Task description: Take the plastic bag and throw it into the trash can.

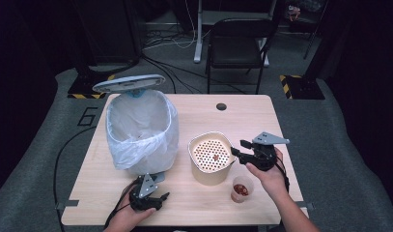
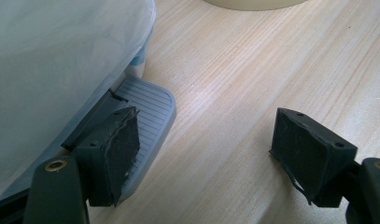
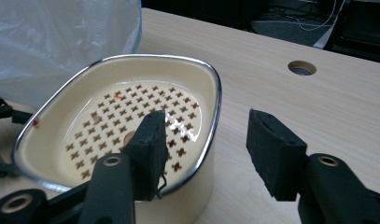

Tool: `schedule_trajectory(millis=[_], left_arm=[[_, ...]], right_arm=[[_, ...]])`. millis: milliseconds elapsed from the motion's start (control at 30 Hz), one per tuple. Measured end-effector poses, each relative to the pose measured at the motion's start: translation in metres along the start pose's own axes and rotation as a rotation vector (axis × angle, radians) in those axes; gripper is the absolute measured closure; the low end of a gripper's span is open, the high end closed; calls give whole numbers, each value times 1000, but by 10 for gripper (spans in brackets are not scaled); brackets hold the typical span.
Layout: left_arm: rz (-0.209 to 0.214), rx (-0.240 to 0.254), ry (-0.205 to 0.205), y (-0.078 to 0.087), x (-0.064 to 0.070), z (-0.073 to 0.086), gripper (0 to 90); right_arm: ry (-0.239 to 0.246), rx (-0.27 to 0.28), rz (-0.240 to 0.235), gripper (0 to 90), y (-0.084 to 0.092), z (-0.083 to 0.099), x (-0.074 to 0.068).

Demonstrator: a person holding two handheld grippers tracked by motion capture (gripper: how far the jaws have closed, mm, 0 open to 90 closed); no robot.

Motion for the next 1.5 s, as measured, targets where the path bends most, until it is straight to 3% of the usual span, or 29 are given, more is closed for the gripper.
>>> schedule_trajectory(millis=[333,400,633,800,1133,1367,1500], left_arm=[[-2,0,2,0,0,0,235],[-2,0,1,0,0,0,235],[-2,0,2,0,0,0,235],[-2,1,3,0,0,0,235],[-2,1,3,0,0,0,236],[-2,1,3,0,0,0,235],[-1,0,1,0,0,0,235]], right_arm=[[-13,13,0,387,25,22,6],[-14,5,-15,343,26,28,3],[48,-30,-62,213,26,46,-13],[42,-44,-76,154,25,54,-19],[66,-68,-119,141,28,68,-31],[70,-95,-100,141,28,88,-26],[71,-97,-116,143,29,95,-26]])
Point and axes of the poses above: each handheld gripper's, and its own axes: y roughly backward along the jaws, z roughly out of its underside, x roughly to its right, the point moved 9 cm from there along -y, roughly forward along the jaws, and after that the axes turned 8 degrees about -y, right-handed, at the moved point
